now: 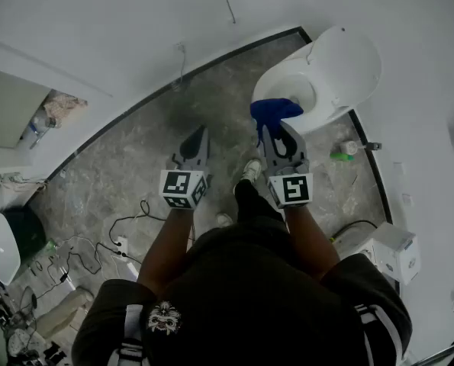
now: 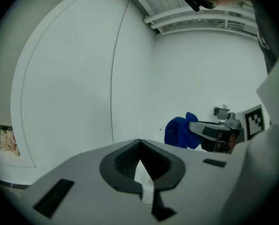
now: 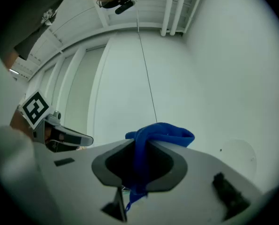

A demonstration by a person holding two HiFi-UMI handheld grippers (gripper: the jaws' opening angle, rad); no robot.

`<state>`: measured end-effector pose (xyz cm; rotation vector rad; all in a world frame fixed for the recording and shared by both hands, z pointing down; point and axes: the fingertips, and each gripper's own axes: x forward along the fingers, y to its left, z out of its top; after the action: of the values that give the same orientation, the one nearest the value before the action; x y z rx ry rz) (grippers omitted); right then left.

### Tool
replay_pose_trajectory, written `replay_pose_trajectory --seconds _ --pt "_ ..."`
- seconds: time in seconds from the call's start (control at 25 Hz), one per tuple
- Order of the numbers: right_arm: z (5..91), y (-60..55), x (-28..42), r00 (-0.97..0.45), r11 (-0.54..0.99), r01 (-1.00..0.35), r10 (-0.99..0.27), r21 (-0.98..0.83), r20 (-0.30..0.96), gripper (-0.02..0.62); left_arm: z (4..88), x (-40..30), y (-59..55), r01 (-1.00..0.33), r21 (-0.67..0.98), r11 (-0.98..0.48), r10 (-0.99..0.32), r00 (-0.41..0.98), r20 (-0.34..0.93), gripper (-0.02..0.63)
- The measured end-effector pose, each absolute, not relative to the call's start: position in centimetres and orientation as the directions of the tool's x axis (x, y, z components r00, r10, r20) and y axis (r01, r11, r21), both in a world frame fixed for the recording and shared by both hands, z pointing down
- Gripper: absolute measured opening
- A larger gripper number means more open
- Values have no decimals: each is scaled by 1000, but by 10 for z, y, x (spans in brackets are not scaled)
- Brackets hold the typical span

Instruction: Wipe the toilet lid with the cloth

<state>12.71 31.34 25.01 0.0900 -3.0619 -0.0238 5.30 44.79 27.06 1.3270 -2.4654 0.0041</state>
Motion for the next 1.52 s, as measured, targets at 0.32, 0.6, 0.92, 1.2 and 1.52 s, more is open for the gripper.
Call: replay_pose_trajectory --seconds 0.32,0.6,0.92,1.2,1.52 --pt "250 251 73 -996 999 -15 -12 -35 83 75 261 -9 356 -832 126 540 -817 -484 313 11" --pt "226 210 54 -997 996 -72 -71 -57 20 75 240 -27 286 -894 91 439 -870 -398 290 11" --pt "226 149 38 -976 977 -215 -215 -7 18 75 247 -67 216 -933 148 329 -925 -287 250 11" --pt "246 79 11 -896 899 -437 -438 22 70 75 273 -104 127 -982 145 123 -963 -82 258 11" --pt "282 0 -27 -678 690 -722 -721 54 146 75 315 -145 31 -966 169 -194 -924 238 301 11"
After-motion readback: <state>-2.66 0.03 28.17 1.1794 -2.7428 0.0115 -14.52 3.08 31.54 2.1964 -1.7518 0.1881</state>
